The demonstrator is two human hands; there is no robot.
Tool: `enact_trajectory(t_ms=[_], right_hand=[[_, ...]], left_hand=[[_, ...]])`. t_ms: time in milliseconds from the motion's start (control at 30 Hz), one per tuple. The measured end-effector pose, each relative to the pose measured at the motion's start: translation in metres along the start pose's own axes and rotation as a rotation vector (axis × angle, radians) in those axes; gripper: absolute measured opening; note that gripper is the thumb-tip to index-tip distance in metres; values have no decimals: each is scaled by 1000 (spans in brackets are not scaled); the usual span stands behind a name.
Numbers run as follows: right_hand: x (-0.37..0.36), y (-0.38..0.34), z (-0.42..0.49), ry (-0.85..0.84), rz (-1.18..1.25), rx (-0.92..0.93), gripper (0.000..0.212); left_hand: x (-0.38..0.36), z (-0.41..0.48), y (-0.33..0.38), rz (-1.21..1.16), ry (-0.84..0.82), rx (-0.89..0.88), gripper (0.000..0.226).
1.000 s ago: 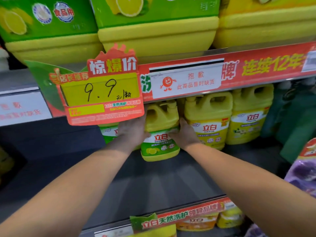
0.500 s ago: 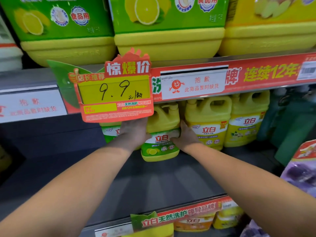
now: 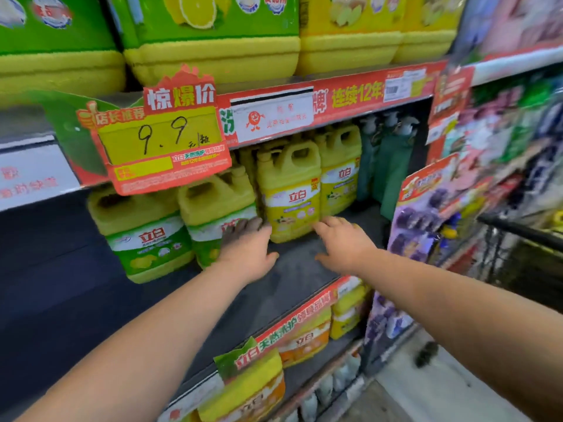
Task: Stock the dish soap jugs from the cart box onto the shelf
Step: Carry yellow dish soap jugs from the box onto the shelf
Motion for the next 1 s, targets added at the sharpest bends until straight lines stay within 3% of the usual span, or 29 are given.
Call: enact_trajectory(t_ms=[267,667,1000], right_hand=[[-5,105,-101,-48,-89,-349,68],[2,275,-275,-84,-62,-587,70],[27,420,-430,-98,-78,-752,69]], left_hand=[[-16,16,120,-62,-66,-348,55],[1,-13,353,-116,-162,-529,52],[34,-34,572,-194,-107,-712,52]])
Point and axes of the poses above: each hand's wrist, its own z-axis towards the middle knuckle, its own x-axis out of the back of the hand, y = z × x, the point moved 1 cm from there along z, towards the middle knuckle, and after that the axes turned 10 degrees about -x, right-handed, at the moved point
